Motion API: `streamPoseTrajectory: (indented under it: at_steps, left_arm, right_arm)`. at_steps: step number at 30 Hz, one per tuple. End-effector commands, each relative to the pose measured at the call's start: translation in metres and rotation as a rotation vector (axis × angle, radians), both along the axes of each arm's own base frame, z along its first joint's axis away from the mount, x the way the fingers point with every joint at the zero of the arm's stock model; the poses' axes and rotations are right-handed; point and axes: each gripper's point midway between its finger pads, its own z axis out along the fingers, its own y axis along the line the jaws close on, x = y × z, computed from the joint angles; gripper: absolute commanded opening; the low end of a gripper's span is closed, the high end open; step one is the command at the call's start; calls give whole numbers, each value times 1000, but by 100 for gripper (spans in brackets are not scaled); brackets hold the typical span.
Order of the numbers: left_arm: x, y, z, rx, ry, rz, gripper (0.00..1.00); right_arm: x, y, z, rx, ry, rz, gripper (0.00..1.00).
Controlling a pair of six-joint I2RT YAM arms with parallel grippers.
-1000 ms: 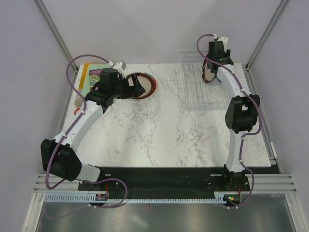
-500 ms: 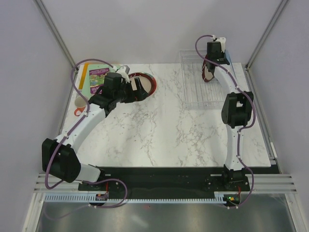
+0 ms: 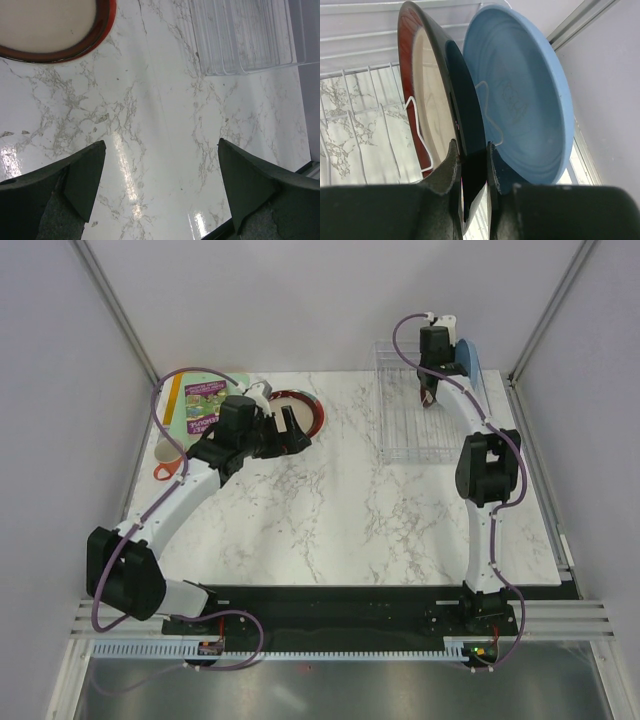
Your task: Unload the plates from the dish rack
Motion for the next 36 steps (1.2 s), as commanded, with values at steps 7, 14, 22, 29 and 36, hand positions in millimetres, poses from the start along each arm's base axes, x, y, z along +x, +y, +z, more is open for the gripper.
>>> streamPoseTrajectory:
  at_steps: [7,14,22,29,36]
  left_arm:
    - [-6,-10,28,-59,-68,-8,100]
    - [-10,-10,24,-60,-55,-11,100]
    - [-12,-9,27,-56,-68,-14,100]
    - [-11,-9,29,-52,-74,-12,100]
    - [-8,-11,34,-57,-84,-19,100]
  right_arm:
    - [-36,-51,97,-171,-224,-276,0]
    - [-49,-49,144,-173,-282,-273,0]
    - [-54,-49,149,-173,-289,-283,0]
    - [-73,-50,188,-169,-342,-290,0]
    - [-102,-22,219,-24,-385,-133,0]
